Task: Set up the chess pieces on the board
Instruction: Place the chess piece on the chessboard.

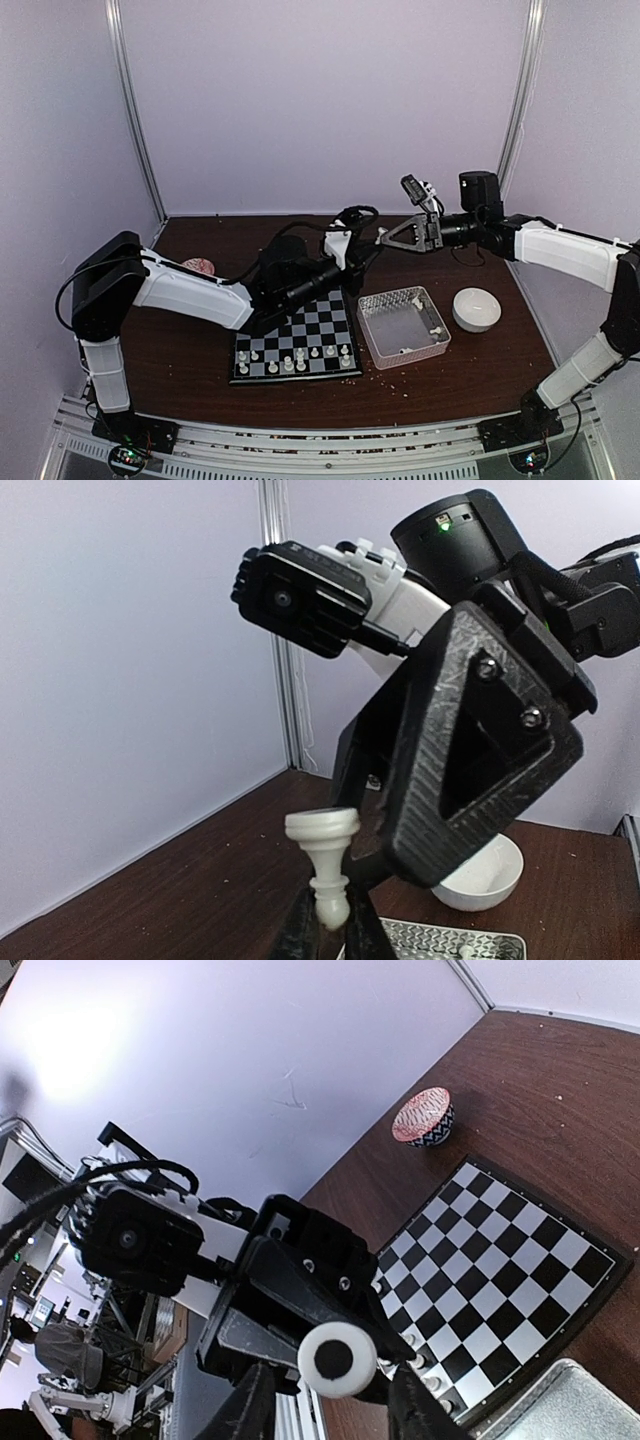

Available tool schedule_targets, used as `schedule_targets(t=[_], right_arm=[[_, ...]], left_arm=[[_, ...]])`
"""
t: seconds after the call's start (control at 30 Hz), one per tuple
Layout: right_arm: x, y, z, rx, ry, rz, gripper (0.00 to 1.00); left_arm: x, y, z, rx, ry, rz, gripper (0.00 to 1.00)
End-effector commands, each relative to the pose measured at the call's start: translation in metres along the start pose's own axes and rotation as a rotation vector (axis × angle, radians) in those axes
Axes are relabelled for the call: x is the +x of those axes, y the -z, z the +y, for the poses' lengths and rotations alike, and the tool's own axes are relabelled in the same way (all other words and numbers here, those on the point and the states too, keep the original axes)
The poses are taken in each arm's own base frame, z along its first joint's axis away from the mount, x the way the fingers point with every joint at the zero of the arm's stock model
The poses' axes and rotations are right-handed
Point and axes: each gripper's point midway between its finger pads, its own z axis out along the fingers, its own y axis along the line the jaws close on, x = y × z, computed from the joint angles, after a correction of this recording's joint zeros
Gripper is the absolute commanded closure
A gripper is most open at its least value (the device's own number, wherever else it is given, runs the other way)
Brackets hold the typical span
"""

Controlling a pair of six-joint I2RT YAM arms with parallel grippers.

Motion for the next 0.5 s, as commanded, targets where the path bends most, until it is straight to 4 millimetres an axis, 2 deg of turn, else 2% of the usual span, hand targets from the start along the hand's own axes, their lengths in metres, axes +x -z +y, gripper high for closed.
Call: schedule_targets(t=[0.0, 0.13, 0.2, 0.37, 0.47], right_arm=[[0.003, 0.014, 0.007, 0.069, 0.089, 0.023, 0.55], [0.007, 0.03, 0.009, 0.106, 0.121, 0.042, 0.47], [0.012, 0.04, 0.007, 0.139, 0.167, 0.074, 0.45], [0.047, 0.055, 0.012, 0.189, 0.459, 0.333, 0.47], [0.058, 0.058, 0.016, 0.161, 0.584, 0.451, 0.5]], left_arm=[[-0.028, 0.011, 0.003, 0.004, 0.0, -0.046, 0.98], [-0.02, 0.024, 0.003, 0.038, -0.001, 0.023, 0.98], [-0.007, 0.032, 0.002, 0.083, -0.004, 0.106, 0.98], [0.018, 0.053, -0.016, 0.262, -0.034, 0.369, 0.97], [0.031, 0.076, -0.025, 0.379, -0.001, 0.495, 0.97]])
